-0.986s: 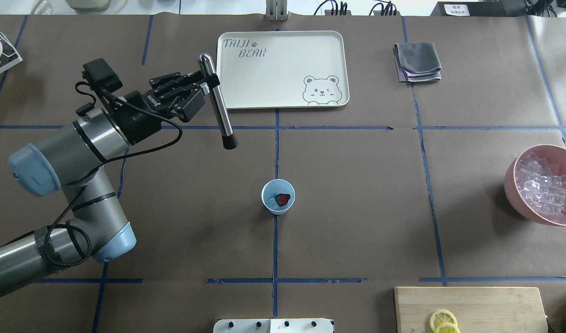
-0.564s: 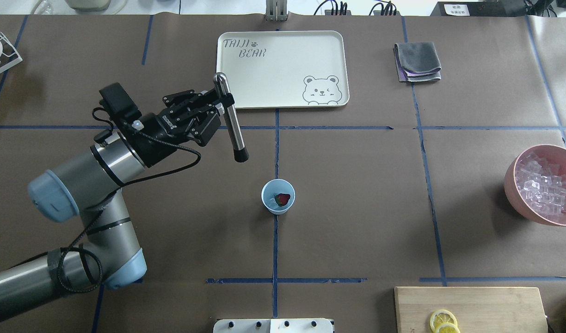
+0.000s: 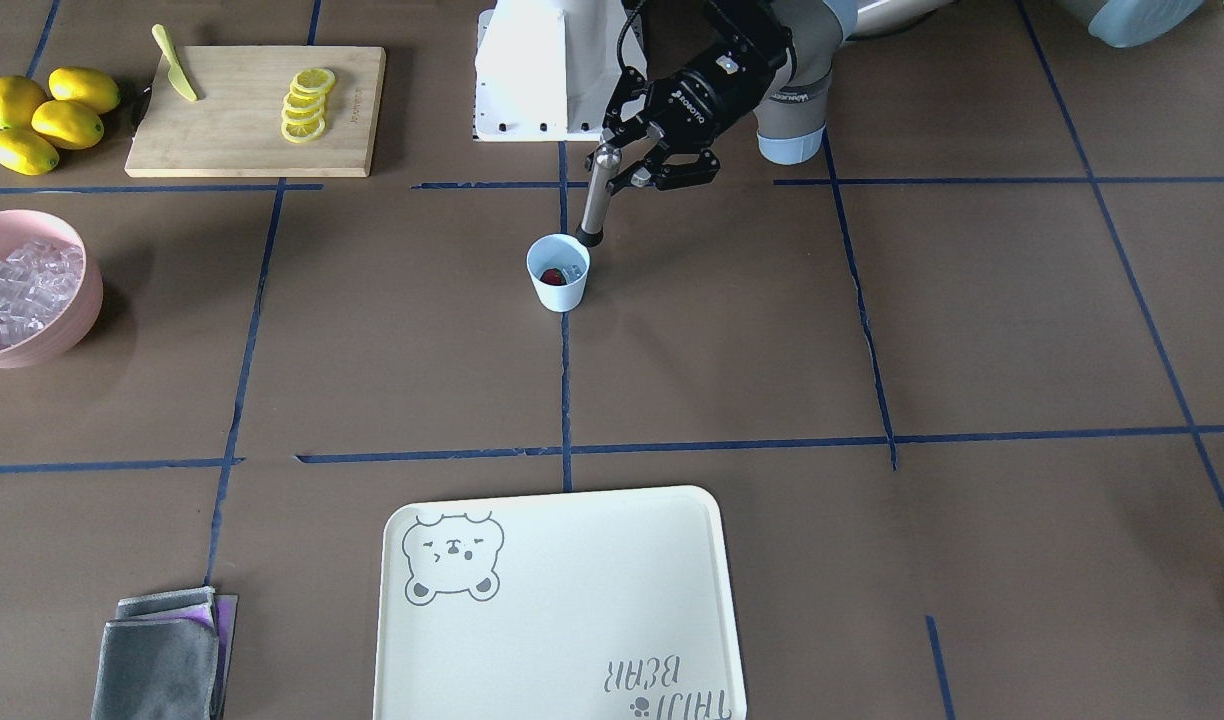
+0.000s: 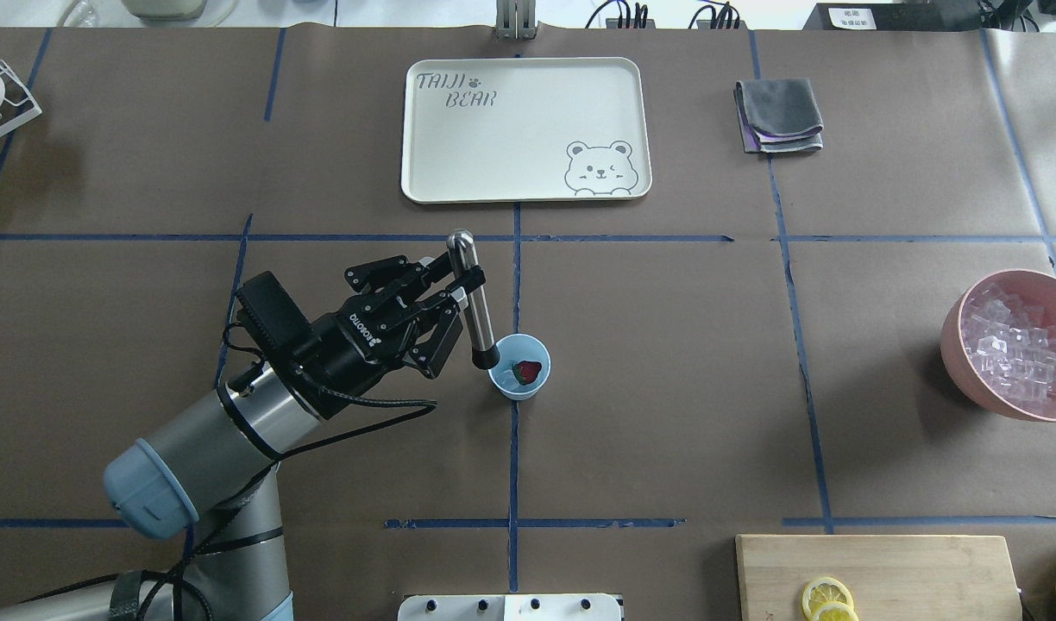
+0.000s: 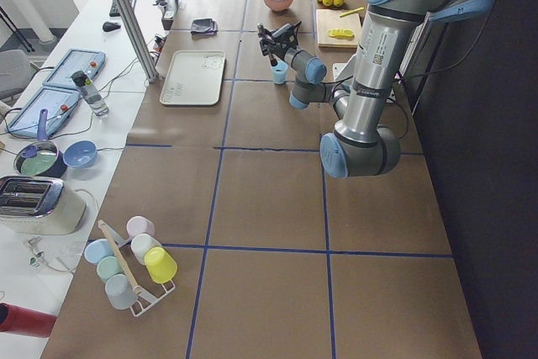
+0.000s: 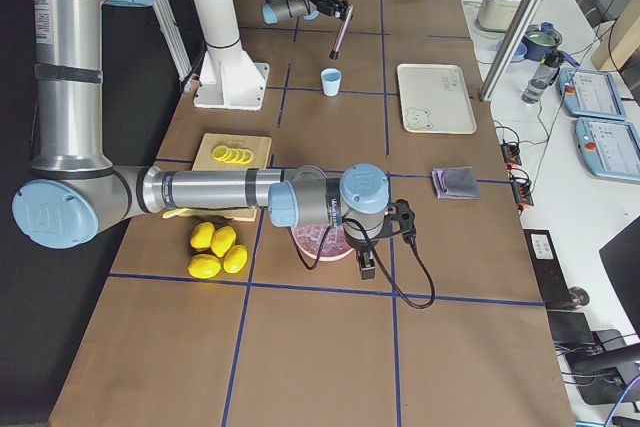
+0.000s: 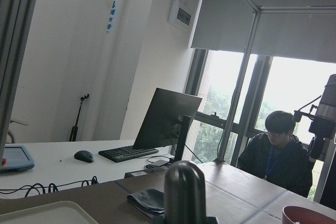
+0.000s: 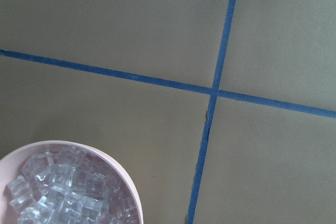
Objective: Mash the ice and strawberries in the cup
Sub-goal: 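Press the muddler down into the cup onto the ice and strawberry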
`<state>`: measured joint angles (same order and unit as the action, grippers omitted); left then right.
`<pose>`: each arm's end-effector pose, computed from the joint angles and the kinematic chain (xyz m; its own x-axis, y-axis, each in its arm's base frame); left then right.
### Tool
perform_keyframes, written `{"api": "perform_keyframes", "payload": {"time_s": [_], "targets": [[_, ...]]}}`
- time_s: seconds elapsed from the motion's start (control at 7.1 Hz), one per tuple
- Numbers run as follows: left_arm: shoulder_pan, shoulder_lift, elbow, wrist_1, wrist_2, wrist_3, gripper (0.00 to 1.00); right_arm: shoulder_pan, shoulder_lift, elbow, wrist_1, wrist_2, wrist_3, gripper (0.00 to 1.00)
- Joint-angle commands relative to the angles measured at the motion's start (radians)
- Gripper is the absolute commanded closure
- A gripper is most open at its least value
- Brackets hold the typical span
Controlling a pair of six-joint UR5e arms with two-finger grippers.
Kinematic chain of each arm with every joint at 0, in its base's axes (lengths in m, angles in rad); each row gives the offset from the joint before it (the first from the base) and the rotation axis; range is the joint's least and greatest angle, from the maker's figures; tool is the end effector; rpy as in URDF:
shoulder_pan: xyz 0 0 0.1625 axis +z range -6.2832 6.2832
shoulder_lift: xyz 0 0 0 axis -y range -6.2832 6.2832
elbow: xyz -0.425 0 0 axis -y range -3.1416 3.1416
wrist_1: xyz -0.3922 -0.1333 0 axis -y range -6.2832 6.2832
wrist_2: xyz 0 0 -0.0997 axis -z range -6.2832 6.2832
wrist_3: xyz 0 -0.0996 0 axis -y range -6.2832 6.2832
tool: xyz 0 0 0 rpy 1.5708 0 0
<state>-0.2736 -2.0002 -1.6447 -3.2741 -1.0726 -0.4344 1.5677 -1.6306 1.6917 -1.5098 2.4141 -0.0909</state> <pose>0.4630 -0.3178 0.2276 0.3105 0.7405 -0.5960 0.7743 0.1667 0.6104 0.0574 -0.4733 0.6164 0.6617 -0.1827 0.7272 0.0634 0.9800 0.1886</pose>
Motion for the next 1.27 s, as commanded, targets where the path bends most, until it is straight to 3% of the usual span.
{"api": "perform_keyframes", "payload": {"time_s": [0.0, 0.85, 1.13], "targets": [[0.019, -0.003, 0.009, 0.014, 0.01, 0.01, 1.0, 0.0, 0.0, -0.001, -0.001, 0.002, 0.0, 0.01], [0.034, -0.106, 0.075, 0.054, 0.011, 0.002, 1.0, 0.0, 0.002, -0.009, -0.001, 0.0, 0.0, 0.01], [0.033, -0.097, 0.091, 0.051, 0.01, 0.005, 1.0, 0.0, 0.003, -0.009, 0.0, 0.0, 0.0, 0.01]]}}
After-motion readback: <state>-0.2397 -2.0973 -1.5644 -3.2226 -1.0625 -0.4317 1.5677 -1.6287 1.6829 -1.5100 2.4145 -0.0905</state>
